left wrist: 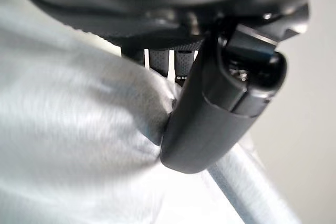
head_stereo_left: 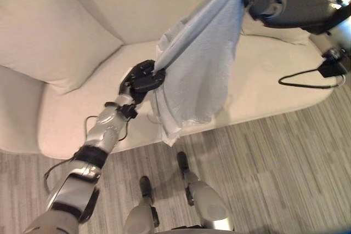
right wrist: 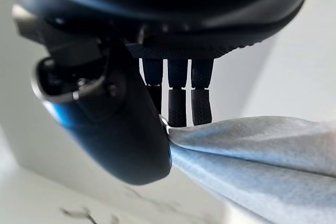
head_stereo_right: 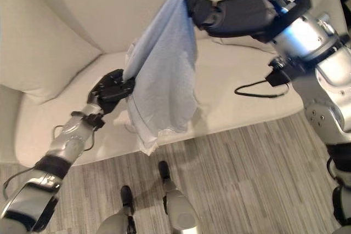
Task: Hang the clothes on the sofa on the clothes rack.
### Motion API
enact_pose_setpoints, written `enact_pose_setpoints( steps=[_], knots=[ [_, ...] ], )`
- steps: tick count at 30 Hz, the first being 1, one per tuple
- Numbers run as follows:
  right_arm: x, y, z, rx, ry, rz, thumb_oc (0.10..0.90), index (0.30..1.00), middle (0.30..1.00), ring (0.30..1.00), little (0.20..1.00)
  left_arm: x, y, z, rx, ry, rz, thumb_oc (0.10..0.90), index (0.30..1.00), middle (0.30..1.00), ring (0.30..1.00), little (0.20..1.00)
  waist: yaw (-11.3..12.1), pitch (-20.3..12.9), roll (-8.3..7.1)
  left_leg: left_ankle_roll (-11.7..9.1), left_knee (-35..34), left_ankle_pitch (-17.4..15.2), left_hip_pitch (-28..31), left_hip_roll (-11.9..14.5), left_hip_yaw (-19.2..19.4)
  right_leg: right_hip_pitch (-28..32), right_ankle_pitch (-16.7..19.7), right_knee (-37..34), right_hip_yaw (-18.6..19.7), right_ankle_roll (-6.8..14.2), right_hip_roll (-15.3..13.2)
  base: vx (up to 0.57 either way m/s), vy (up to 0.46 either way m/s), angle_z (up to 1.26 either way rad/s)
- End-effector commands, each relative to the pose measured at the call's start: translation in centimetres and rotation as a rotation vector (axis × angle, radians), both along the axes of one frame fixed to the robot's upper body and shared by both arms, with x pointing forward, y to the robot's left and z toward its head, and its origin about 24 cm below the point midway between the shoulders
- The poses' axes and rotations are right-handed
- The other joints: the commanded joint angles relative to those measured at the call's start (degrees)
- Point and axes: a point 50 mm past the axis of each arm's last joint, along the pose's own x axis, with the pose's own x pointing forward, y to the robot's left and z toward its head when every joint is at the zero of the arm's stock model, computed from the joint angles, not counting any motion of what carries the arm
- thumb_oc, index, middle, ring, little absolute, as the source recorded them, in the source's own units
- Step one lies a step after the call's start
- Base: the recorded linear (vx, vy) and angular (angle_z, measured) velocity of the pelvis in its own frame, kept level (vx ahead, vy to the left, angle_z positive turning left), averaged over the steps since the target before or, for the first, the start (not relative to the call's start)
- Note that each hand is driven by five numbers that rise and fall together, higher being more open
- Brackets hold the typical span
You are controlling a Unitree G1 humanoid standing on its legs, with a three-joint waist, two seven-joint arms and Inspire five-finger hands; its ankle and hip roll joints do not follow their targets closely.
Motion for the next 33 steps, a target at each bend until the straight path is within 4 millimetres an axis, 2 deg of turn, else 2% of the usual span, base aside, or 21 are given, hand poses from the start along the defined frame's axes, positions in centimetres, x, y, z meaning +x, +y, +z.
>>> enact_pose_setpoints(
  steps=[1,2,5,8,12,14,18,19,20,21,22,23,24,25,27,28,29,30,31,32,33],
  knots=[
    [-0.7,-0.8,1.8,0.090,-0.134,-0.015,0.400,0.300,0.300,0.300,0.300,0.0,0.9,1.6,0.060,-0.109,0.079,0.400,0.300,0.300,0.300,0.300,1.94,-11.70,-3.05,-2.51,0.37,-4.29,1.83,-0.06,0.52,3.23,-5.09,0.27,-2.26,4.55,-2.92,0.05,-0.059,0.43],
    [0.0,-0.3,-0.1,0.021,-0.080,-0.062,0.400,0.300,0.300,0.300,0.300,-0.7,2.4,2.5,0.089,-0.140,0.123,0.400,0.300,0.300,0.300,0.300,3.23,-12.94,-2.47,-2.87,0.37,-4.07,2.52,0.01,-0.20,4.76,-5.84,0.27,-3.45,4.37,-3.16,0.03,-0.058,0.26],
    [1.1,1.4,-3.6,-0.121,0.014,-0.090,0.400,0.300,0.300,0.300,0.300,-1.3,3.6,4.8,0.145,-0.219,0.161,0.400,0.300,0.300,0.300,0.300,5.63,-15.01,-1.67,-3.36,0.37,-3.30,3.60,-0.03,-3.13,8.00,-7.00,0.27,-6.83,3.72,-3.64,0.03,-0.065,0.52],
    [1.4,2.2,-4.7,-0.194,0.006,-0.131,0.400,0.300,0.300,0.300,0.300,-1.8,4.3,6.0,0.180,-0.262,0.192,0.400,0.300,0.300,0.300,0.300,6.65,-15.70,-1.47,-3.32,0.37,-2.94,4.17,-0.02,-4.83,9.60,-7.81,0.27,-8.34,3.34,-3.79,0.00,-0.034,0.41],
    [1.9,3.4,-5.3,-0.257,-0.060,-0.189,0.400,0.300,0.300,0.300,0.300,-3.0,5.7,7.9,0.254,-0.349,0.280,0.400,0.300,0.300,0.300,0.300,8.62,-17.25,-1.09,-3.22,0.37,-2.57,4.83,0.01,-8.09,11.98,-9.16,0.27,-10.90,2.86,-3.76,0.00,-0.030,0.50],
    [2.0,4.0,-4.6,-0.267,-0.111,-0.202,0.400,0.300,0.300,0.300,0.300,-3.7,6.2,8.9,0.275,-0.396,0.320,0.400,0.300,0.300,0.300,0.300,9.40,-17.39,-1.19,-2.91,0.37,-1.62,4.22,-0.41,-9.73,11.86,-9.02,0.27,-11.39,2.68,-3.97,-0.02,0.015,0.39],
    [2.2,2.9,-3.0,-0.205,-0.187,-0.291,0.400,0.300,0.300,0.300,0.300,-4.2,6.1,11.8,0.339,-0.515,0.368,0.400,0.300,0.300,0.300,0.300,10.83,-15.56,-1.57,-3.10,1.81,-0.45,1.65,-0.05,-9.34,13.26,-10.06,0.27,-15.28,2.98,-5.43,-0.05,0.064,0.40],
    [2.2,3.0,-2.6,-0.217,-0.210,-0.301,0.400,0.300,0.300,0.300,0.300,-4.3,6.2,12.5,0.357,-0.546,0.379,0.400,0.300,0.300,0.300,0.300,11.11,-15.30,-1.65,-3.31,2.07,-0.41,1.13,0.62,-8.41,13.44,-9.97,0.27,-16.34,3.22,-5.84,-0.07,0.222,0.66],
    [1.9,2.9,-1.7,-0.224,-0.253,-0.317,0.400,0.300,0.300,0.300,0.300,-4.8,6.5,13.9,0.384,-0.597,0.394,0.400,0.300,0.300,0.300,0.300,11.19,-14.88,-2.03,-3.94,2.48,0.49,0.33,3.13,-5.98,13.70,-9.52,0.27,-17.90,3.90,-7.36,-0.02,0.184,0.86],
    [2.0,2.9,-1.6,-0.223,-0.254,-0.316,0.400,0.300,0.300,0.300,0.300,-4.8,6.5,13.9,0.384,-0.598,0.395,0.400,0.300,0.300,0.300,0.300,11.10,-14.76,-2.01,-3.98,2.46,0.49,0.39,3.16,-6.03,13.78,-9.55,0.27,-17.97,3.90,-7.32,-0.03,0.268,0.98],
    [1.9,2.9,-1.4,-0.224,-0.269,-0.321,0.400,0.300,0.300,0.300,0.300,-4.9,6.6,14.6,0.380,-0.624,0.405,0.400,0.300,0.300,0.300,0.300,10.95,-14.72,-2.39,-4.09,2.55,1.52,0.02,5.49,-4.13,13.67,-9.21,0.27,-18.75,4.38,-8.67,-0.01,0.117,1.17],
    [2.0,2.9,-1.3,-0.223,-0.271,-0.321,0.400,0.300,0.300,0.300,0.300,-4.8,6.6,14.7,0.380,-0.625,0.406,0.400,0.300,0.300,0.300,0.300,10.98,-14.69,-2.38,-4.15,2.39,1.55,0.10,5.57,-4.05,13.64,-9.24,0.27,-18.70,4.38,-8.60,0.02,0.473,0.97],
    [1.9,2.8,-0.7,-0.267,-0.308,-0.352,0.400,0.300,0.300,0.300,0.300,-5.1,7.1,16.3,0.404,-0.676,0.430,0.400,0.300,0.300,0.300,0.300,10.56,-15.36,-2.42,-5.50,1.17,5.75,0.07,12.07,-0.02,13.40,-9.36,0.27,-19.77,5.77,-11.06,0.10,0.639,0.65],
    [1.7,2.3,-0.3,-0.294,-0.335,-0.393,0.400,0.300,0.300,0.300,0.300,-5.4,7.1,17.5,0.437,-0.714,0.433,0.400,0.300,0.300,0.300,0.300,10.61,-16.00,-1.79,-6.89,1.71,7.59,-0.78,13.65,-0.88,13.62,-8.97,0.27,-20.15,6.98,-12.75,0.10,0.640,0.47],
    [1.7,2.1,-0.2,-0.296,-0.346,-0.409,0.400,0.300,0.300,0.300,0.300,-5.5,6.9,18.5,0.453,-0.747,0.431,0.400,0.300,0.300,0.300,0.300,10.65,-16.61,-1.45,-7.37,1.31,5.71,-0.82,13.23,-1.93,13.78,-8.36,0.27,-20.70,7.83,-13.73,0.15,0.506,0.53],
    [1.5,1.7,0.5,-0.305,-0.380,-0.451,0.400,0.300,0.300,0.300,0.300,-5.4,6.0,19.4,0.487,-0.779,0.390,0.400,0.300,0.300,0.300,0.300,10.45,-17.27,-1.04,-7.01,0.98,2.92,-0.86,11.02,-2.10,13.60,-6.19,0.27,-21.19,9.17,-16.55,0.15,0.531,0.41],
    [1.5,1.6,0.5,-0.303,-0.381,-0.455,0.400,0.300,0.300,0.300,0.300,-5.3,5.9,19.5,0.487,-0.782,0.386,0.400,0.300,0.300,0.300,0.300,10.50,-17.36,-1.39,-6.79,0.97,3.16,-1.24,10.60,-2.20,13.31,-5.96,0.27,-21.26,9.30,-16.95,0.11,0.553,0.21],
    [1.7,1.7,0.6,-0.316,-0.393,-0.469,0.400,0.300,0.300,0.300,0.300,-5.1,5.4,20.1,0.494,-0.801,0.373,0.400,0.300,0.300,0.300,0.300,10.65,-17.65,-1.66,-6.06,0.77,0.95,-1.43,8.69,-1.95,12.91,-3.84,0.27,-21.24,10.18,-19.56,0.09,0.530,0.28],
    [1.7,2.2,1.2,-0.343,-0.439,-0.493,0.400,0.300,0.300,0.300,0.300,-5.1,4.7,21.1,0.524,-0.832,0.359,0.400,0.300,0.300,0.300,0.300,10.88,-17.04,-2.50,-4.08,0.95,-1.63,-1.52,4.63,-1.80,11.51,5.36,0.27,-20.45,11.69,-23.64,0.09,0.675,0.30],
    [1.7,2.8,1.6,-0.345,-0.463,-0.482,0.400,0.300,0.300,0.300,0.300,-5.0,4.4,21.5,0.531,-0.847,0.351,0.400,0.300,0.300,0.300,0.300,11.25,-16.60,-2.70,-3.03,0.79,-1.63,-2.07,2.95,-1.27,10.10,7.76,0.27,-20.83,11.67,-25.06,0.05,0.457,0.25],
    [1.7,2.8,1.7,-0.344,-0.466,-0.482,0.400,0.300,0.300,0.300,0.300,-5.0,4.4,21.6,0.530,-0.849,0.353,0.400,0.300,0.300,0.300,0.300,11.37,-16.63,-2.90,-2.85,0.84,-1.63,-2.24,2.64,-1.01,9.72,7.97,0.27,-20.48,11.80,-25.37,-0.03,0.328,-0.01]
  ],
)
